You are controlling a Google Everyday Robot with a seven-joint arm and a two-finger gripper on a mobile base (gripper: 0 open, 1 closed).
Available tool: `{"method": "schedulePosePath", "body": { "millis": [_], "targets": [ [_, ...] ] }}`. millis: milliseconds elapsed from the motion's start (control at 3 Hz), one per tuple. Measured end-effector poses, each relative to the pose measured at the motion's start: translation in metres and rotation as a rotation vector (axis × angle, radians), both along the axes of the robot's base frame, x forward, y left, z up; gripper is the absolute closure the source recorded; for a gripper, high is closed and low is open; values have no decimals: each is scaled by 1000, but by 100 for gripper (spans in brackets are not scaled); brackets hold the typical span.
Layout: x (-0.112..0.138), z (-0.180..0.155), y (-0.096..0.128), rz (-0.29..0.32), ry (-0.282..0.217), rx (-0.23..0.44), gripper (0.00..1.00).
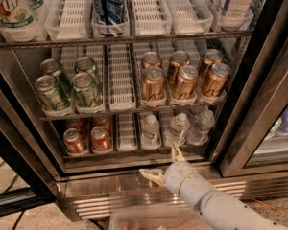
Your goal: Pick water bottle from bottom shelf of fridge
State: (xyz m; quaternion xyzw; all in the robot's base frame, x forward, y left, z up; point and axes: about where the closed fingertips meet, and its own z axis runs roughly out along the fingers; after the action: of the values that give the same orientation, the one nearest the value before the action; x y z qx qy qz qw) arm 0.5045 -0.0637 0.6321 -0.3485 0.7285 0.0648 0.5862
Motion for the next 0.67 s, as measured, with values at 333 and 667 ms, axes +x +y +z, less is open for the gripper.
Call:
{"method": "schedulePosePath", "body": {
  "millis": [333,667],
  "targets": [
    [0,0,0,0,0,0,27],
    [0,0,0,0,0,0,31]
  ]
}}
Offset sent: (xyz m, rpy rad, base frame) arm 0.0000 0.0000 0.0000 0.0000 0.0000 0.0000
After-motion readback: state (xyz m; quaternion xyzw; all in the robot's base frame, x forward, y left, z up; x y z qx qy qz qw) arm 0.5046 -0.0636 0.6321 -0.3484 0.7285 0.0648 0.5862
